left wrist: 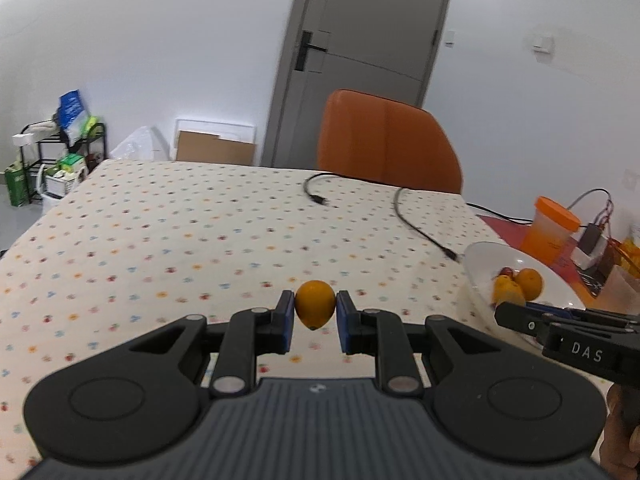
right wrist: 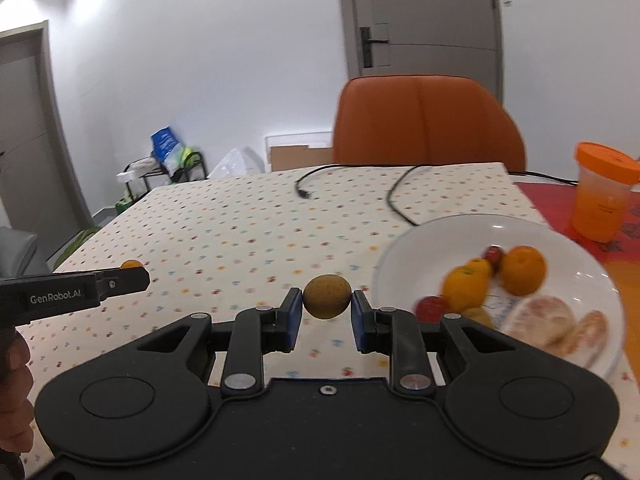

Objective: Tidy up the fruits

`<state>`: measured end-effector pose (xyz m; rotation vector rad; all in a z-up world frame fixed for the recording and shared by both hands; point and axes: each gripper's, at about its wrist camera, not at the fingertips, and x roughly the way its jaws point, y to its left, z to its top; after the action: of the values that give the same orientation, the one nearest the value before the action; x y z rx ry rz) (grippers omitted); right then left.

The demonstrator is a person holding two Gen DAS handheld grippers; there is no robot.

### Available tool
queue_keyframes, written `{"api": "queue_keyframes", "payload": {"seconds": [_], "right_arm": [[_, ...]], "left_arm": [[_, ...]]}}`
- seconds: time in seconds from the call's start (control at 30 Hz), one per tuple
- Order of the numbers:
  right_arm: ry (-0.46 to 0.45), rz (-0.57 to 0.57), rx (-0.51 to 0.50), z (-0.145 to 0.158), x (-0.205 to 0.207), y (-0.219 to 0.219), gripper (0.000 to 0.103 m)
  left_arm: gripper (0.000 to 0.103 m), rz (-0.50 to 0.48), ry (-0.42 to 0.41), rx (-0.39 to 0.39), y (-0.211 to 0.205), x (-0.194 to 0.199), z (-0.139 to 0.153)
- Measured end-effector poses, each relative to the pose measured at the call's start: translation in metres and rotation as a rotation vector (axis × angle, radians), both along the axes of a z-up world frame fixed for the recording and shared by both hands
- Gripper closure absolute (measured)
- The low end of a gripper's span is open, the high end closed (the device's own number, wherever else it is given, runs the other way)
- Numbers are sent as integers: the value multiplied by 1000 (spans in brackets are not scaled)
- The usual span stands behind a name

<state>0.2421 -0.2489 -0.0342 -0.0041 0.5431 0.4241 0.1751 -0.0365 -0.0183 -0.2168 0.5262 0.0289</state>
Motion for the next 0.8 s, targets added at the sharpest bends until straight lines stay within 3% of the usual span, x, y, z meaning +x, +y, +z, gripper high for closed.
{"api": "queue_keyframes", "payload": {"seconds": [0.4,0.8], "right_arm": [[-14,-135,51,-6,-7,-63,78],[-26,-188,73,-10,-10,-99,78]], "left_arm": [[82,-115,3,60,-56,14,4],[82,-191,13,99,-102,31,3]]}}
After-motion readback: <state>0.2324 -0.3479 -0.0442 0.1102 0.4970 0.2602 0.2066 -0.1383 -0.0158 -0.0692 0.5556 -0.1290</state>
